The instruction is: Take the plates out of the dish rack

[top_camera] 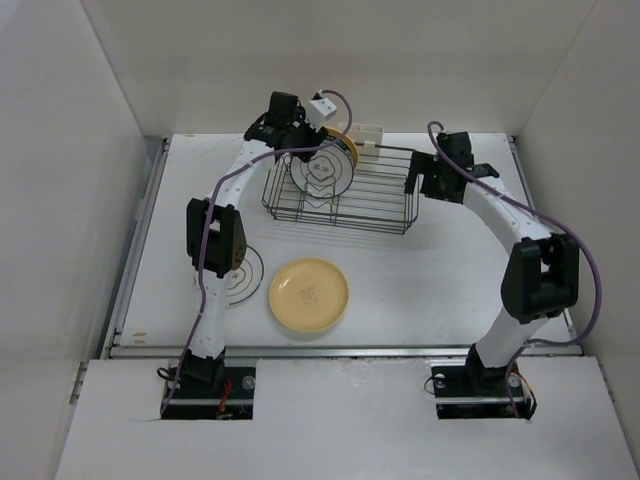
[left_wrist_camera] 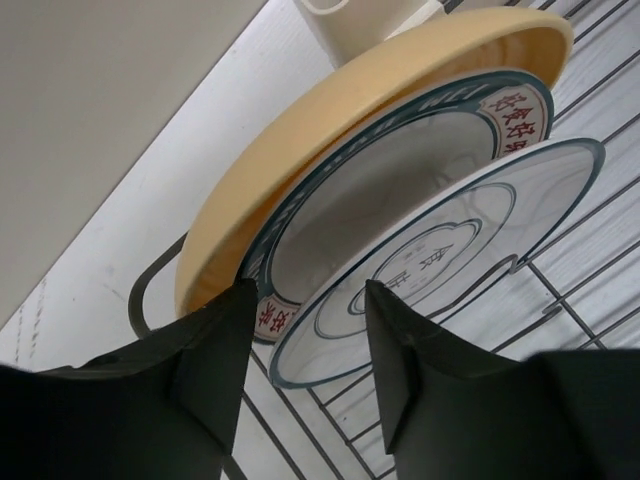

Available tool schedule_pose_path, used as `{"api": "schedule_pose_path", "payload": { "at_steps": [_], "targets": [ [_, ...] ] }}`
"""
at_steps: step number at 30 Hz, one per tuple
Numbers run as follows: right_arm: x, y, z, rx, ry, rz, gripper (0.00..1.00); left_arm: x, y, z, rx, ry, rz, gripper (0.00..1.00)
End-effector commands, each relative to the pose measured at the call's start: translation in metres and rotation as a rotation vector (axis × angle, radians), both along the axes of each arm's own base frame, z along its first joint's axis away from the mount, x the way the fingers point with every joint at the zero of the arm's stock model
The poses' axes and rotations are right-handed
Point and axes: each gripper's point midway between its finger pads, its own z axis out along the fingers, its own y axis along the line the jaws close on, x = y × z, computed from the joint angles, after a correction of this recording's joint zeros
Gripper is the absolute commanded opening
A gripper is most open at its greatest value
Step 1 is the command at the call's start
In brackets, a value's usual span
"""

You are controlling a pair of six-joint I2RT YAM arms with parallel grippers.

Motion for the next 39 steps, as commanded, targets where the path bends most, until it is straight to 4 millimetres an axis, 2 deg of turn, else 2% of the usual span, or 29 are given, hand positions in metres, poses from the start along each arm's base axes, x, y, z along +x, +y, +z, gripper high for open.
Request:
{"api": "schedule_pose_path", "payload": {
  "at_steps": [1, 2, 4, 5, 7, 8, 11, 12, 16, 17, 19, 20, 22, 26, 27, 30, 31, 36, 39],
  "targets": [
    [0.027, -0.012, 0.025, 0.065, -0.060, -0.088, 1.00, 0.010, -0.005, 0.031, -0.114, -0.038, -0.013, 0.43],
    [0.027, -0.012, 0.020, 0.062, -0.050, -0.088, 1.00, 0.007, -0.006, 0.029, -0.117, -0.025, -0.022, 0.33],
    [0.035, -0.019, 0.007, 0.065, -0.028, -0.101, 1.00, 0.001, -0.005, 0.024, -0.130, 0.010, -0.044, 0.27],
    [0.038, -0.013, 0.005, 0.084, -0.026, -0.083, 1.00, -0.006, -0.008, 0.020, -0.124, 0.033, -0.078, 0.24],
    [0.046, -0.012, -0.002, 0.104, -0.025, -0.071, 1.00, -0.007, -0.007, 0.019, -0.115, 0.037, -0.083, 0.18],
    [0.049, -0.009, -0.013, 0.111, -0.005, -0.063, 1.00, -0.008, -0.006, 0.017, -0.113, 0.046, -0.082, 0.14],
    [0.058, 0.001, -0.018, 0.135, -0.015, -0.002, 1.00, -0.010, 0.000, 0.013, -0.108, 0.066, -0.072, 0.00],
    [0.058, 0.003, -0.027, 0.133, 0.005, 0.016, 1.00, -0.010, 0.000, 0.013, -0.108, 0.066, -0.072, 0.00],
    [0.064, 0.014, -0.030, 0.145, -0.012, 0.101, 1.00, -0.018, 0.000, 0.023, -0.129, 0.073, -0.107, 0.00],
    [0.063, 0.015, -0.029, 0.152, -0.012, 0.107, 1.00, -0.019, 0.000, 0.034, -0.155, 0.060, -0.128, 0.00],
    [0.065, 0.018, -0.032, 0.158, -0.013, 0.131, 1.00, -0.028, 0.001, 0.039, -0.179, 0.091, -0.155, 0.00],
    [0.068, 0.014, -0.030, 0.152, -0.026, 0.130, 0.99, -0.032, 0.002, 0.050, -0.209, 0.090, -0.183, 0.00],
    [0.067, 0.015, -0.035, 0.152, -0.018, 0.142, 0.98, -0.039, 0.004, 0.050, -0.226, 0.122, -0.199, 0.00],
    [0.068, 0.019, -0.037, 0.167, -0.016, 0.157, 0.90, -0.046, 0.007, 0.069, -0.251, 0.110, -0.204, 0.00],
    [0.067, 0.020, -0.037, 0.173, -0.015, 0.164, 0.88, -0.046, 0.005, 0.072, -0.270, 0.110, -0.202, 0.00],
    [0.067, 0.022, -0.037, 0.180, -0.014, 0.170, 0.85, -0.044, 0.000, 0.096, -0.332, 0.089, -0.181, 0.00],
    [0.067, 0.022, -0.037, 0.180, -0.014, 0.170, 0.83, -0.045, 0.000, 0.096, -0.342, 0.099, -0.172, 0.00],
    [0.067, 0.021, -0.037, 0.174, -0.016, 0.177, 0.81, -0.042, 0.007, 0.122, -0.380, 0.071, -0.111, 0.00],
    [0.067, 0.021, -0.047, 0.173, 0.004, 0.175, 0.76, -0.038, 0.015, 0.132, -0.379, 0.048, -0.044, 0.00]
  ]
}}
